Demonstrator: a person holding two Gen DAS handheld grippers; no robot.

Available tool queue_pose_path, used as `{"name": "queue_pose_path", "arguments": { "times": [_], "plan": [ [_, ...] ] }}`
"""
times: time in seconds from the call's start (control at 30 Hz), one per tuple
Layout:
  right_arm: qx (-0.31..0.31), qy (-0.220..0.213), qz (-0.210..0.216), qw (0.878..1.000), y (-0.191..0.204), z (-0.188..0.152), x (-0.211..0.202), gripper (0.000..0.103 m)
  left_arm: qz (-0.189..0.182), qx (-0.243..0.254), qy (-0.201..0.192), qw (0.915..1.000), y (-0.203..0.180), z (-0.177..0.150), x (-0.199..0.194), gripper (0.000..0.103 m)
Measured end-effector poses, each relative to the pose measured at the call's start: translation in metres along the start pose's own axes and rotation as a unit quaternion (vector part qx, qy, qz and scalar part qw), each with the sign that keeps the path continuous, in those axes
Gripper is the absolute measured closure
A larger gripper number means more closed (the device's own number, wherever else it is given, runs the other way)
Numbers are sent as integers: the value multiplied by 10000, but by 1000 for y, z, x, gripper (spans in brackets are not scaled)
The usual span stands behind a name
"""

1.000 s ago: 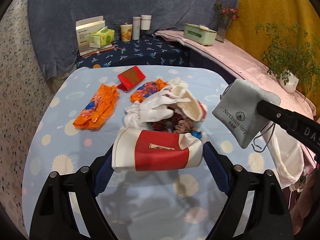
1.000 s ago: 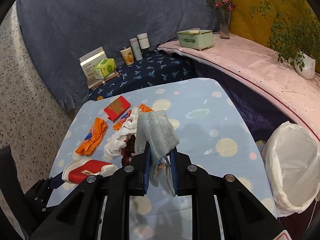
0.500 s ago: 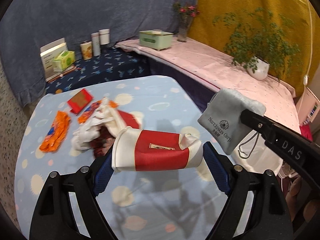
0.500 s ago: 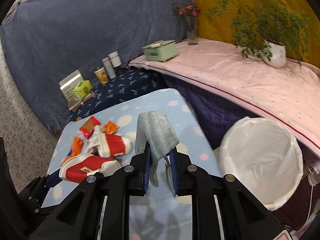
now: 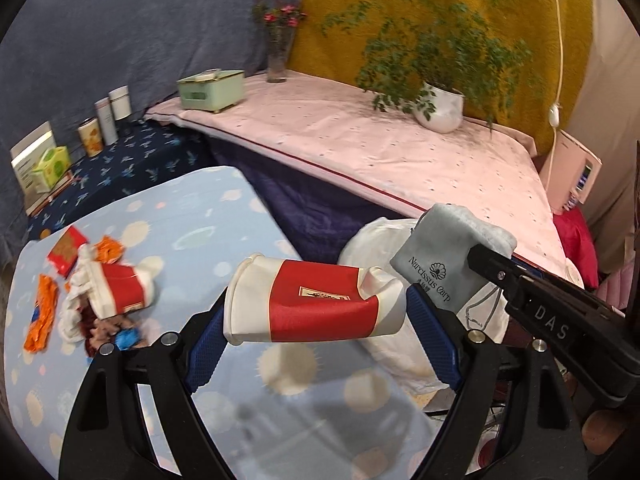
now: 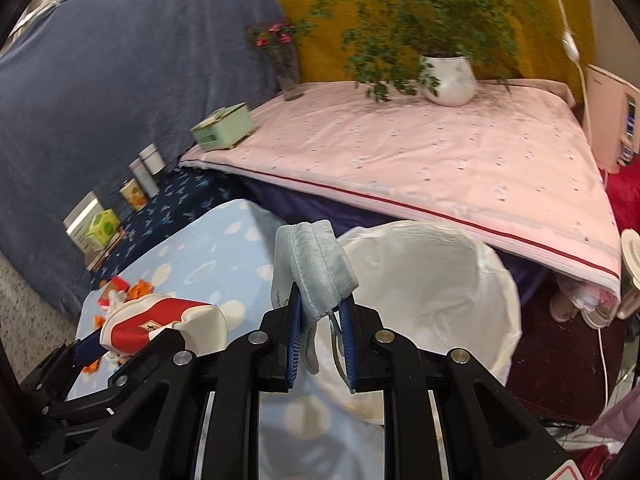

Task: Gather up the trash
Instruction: 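Carry the cup with the left tool while the right tool carries the pouch, releasing both into the white bin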

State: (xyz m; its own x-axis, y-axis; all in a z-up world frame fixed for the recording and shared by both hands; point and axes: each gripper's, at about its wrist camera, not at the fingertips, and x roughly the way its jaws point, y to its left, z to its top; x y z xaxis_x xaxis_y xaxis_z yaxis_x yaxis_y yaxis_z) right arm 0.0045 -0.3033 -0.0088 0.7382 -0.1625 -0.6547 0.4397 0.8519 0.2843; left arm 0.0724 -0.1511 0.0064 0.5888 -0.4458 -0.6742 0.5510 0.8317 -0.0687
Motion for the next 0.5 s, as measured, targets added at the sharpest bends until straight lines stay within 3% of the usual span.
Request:
{"name": "queue_pose_path", "arguments": {
  "times": [0.23, 0.5],
  "plan": [
    [218, 8, -268, 9994, -39, 3, 7, 86, -193, 258, 42, 9995, -39, 10, 24, 23],
    [454, 33, -430, 9980, -65, 3, 17, 81, -295, 407, 135, 9986, -59, 14, 42, 23]
  ]
}}
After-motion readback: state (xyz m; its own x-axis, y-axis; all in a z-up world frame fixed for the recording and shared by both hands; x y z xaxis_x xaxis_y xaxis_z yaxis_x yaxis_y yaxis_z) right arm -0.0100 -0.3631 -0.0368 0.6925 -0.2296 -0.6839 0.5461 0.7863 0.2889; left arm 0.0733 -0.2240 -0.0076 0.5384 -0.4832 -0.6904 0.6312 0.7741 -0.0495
